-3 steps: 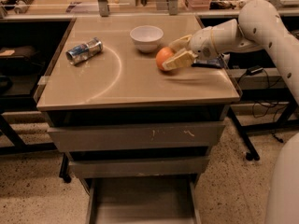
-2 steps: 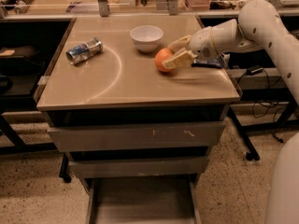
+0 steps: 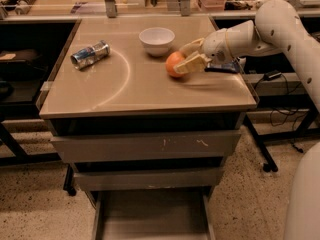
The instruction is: Place orange into bottom drawer
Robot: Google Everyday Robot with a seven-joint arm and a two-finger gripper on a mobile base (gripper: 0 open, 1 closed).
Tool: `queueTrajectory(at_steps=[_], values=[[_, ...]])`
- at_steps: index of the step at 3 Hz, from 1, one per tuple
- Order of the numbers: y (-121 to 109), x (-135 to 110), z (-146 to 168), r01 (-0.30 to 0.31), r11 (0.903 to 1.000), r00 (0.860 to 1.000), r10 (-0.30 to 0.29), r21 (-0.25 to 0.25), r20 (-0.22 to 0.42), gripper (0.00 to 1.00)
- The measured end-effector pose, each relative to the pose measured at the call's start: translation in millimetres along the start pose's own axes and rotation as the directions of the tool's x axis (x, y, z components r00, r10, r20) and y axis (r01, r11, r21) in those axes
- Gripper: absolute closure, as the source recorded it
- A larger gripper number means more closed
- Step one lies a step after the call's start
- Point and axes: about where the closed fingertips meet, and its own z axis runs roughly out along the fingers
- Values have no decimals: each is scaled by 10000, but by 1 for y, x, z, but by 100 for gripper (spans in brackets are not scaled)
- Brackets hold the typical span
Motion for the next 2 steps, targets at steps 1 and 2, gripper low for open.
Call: queueTrajectory(at_steps=[1,2], values=[[0,0,0,0,10000,10000,0,0,0,100],[12,-11,-4,322,9993,9991,-317,-163,274,100]])
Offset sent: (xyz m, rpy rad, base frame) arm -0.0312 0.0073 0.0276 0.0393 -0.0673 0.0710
